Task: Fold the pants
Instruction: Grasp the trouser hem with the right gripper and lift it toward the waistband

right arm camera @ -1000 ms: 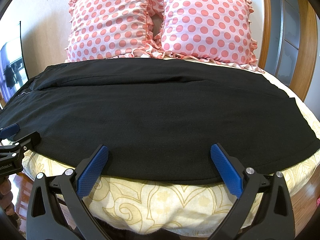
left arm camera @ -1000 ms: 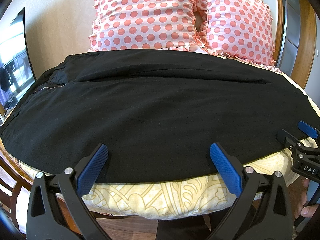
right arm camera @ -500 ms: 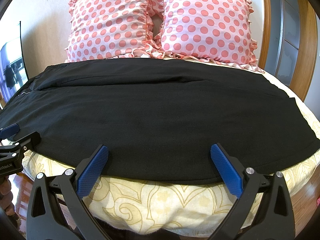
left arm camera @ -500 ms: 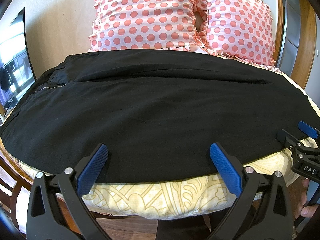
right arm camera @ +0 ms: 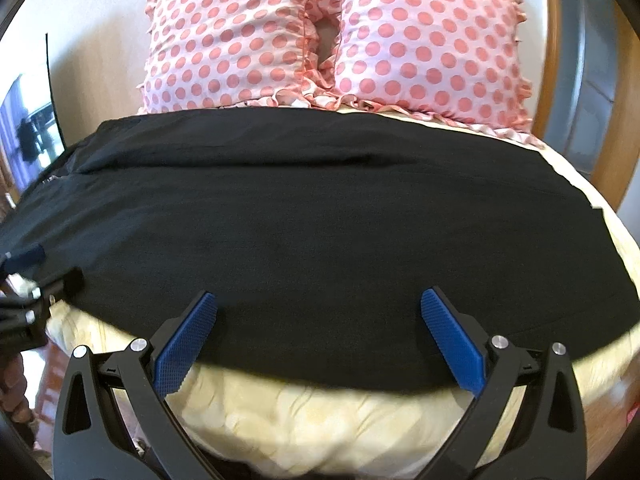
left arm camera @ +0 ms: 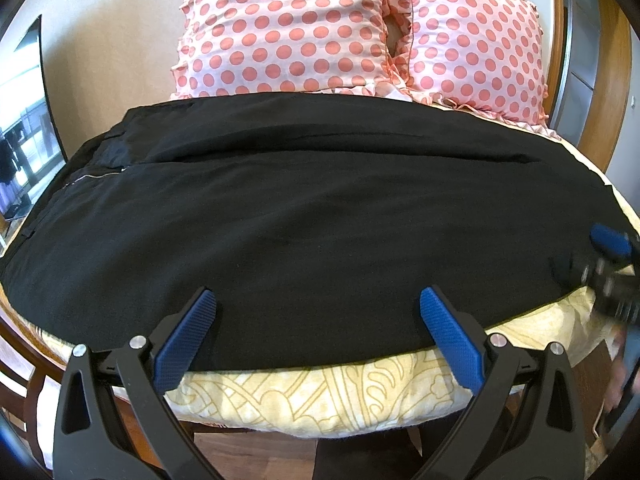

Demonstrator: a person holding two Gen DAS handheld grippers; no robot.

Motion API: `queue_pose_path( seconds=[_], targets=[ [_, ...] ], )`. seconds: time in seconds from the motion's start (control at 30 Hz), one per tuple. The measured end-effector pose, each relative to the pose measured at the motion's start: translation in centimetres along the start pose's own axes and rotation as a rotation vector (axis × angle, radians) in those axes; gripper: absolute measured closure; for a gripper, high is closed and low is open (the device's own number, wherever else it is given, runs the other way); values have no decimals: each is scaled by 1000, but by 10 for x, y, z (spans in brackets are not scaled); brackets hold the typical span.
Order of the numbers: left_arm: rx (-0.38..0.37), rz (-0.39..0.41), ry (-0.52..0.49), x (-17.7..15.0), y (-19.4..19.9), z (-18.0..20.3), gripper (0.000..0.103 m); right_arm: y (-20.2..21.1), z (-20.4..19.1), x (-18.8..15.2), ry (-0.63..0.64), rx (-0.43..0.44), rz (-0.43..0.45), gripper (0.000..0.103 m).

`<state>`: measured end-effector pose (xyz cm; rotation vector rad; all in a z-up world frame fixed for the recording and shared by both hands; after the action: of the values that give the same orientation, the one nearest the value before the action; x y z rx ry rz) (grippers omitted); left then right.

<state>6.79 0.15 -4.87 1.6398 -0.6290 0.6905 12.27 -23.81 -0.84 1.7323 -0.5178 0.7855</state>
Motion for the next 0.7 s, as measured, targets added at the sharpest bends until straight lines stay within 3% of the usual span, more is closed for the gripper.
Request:
queue_pose_path(
  seconds=[0.17, 0.23, 0.33, 0.43, 0.5, 0.6, 0.7],
  targets=[
    [-26, 41, 69, 20, 3, -15, 2, 17, 70, 85, -120, -68, 97, 1],
    [-37, 59, 91, 29, 4, -20, 2, 4, 109, 114, -192, -124, 83, 1],
    [-59, 71, 104, 39, 2, -23, 2, -36, 186, 151, -292, -279, 5, 1],
    [-77, 69, 115, 44, -2, -25, 2, -72, 254, 168, -435, -380, -56, 18],
    [-87, 71, 121, 47, -5, -26, 2, -88, 285, 171, -531, -394, -81, 30],
    [-98, 74, 122, 50, -10, -27, 2, -116, 331, 170, -706, -422, -118, 41],
    [-93, 68, 115, 49, -15, -28, 2, -134, 350, 162, -757, -486, -148, 45]
  ],
)
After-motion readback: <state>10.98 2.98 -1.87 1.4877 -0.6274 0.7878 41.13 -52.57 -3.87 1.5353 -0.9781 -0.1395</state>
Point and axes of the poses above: each gripper's, at about its wrist camera, not at the fingertips, and y roughly against the way its jaws point, z to its right, x to its top, the point moved 8 cm from there along -y, roughly the way its jaws point, and after that the axes turned 11 degrees about x, right-handed, at the moved point
